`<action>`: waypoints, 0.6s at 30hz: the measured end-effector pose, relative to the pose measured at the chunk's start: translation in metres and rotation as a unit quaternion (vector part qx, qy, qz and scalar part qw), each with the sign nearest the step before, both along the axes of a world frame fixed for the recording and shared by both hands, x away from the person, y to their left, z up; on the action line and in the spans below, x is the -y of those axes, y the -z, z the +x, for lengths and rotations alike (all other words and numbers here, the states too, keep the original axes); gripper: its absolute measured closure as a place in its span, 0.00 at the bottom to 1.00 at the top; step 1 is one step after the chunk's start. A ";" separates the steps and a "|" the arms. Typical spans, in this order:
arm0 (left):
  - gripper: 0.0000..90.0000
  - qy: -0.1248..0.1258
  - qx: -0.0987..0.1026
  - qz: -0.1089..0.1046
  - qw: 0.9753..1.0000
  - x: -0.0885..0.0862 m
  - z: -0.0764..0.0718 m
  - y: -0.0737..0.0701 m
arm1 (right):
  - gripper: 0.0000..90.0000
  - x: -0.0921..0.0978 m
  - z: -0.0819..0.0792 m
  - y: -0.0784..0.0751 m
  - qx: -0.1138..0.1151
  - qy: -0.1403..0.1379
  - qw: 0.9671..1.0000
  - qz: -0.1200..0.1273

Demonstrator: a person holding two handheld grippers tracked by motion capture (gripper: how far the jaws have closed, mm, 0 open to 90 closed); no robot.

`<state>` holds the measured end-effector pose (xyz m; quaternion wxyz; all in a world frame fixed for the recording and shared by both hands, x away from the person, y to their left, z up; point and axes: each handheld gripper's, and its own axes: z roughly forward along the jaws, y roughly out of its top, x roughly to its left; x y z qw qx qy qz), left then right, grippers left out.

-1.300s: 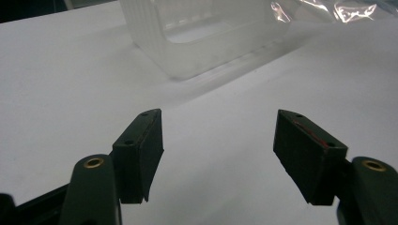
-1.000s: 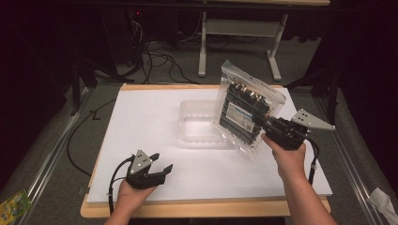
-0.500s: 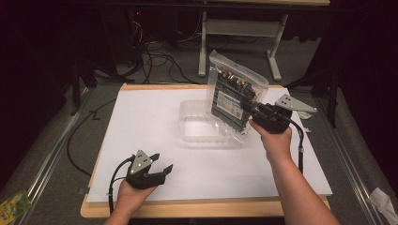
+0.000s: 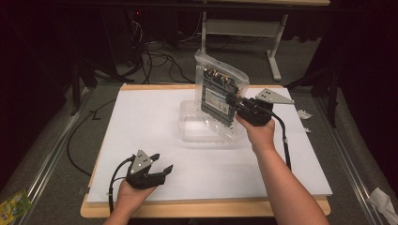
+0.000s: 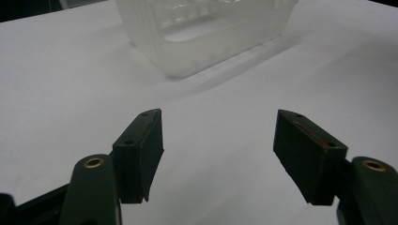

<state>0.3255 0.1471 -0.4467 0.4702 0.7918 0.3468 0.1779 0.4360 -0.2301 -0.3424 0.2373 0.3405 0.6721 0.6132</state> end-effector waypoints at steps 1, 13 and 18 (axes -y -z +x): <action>0.38 0.000 0.000 0.001 1.000 0.000 0.000 0.000 | 0.84 -0.002 0.002 0.001 0.000 -0.002 1.000 0.001; 0.38 0.002 -0.002 0.003 1.000 0.000 0.001 0.000 | 0.84 -0.014 0.020 0.007 0.000 -0.002 1.000 0.001; 0.38 0.001 -0.001 0.003 1.000 0.000 0.001 0.001 | 0.84 -0.019 0.027 0.011 -0.005 -0.006 1.000 -0.005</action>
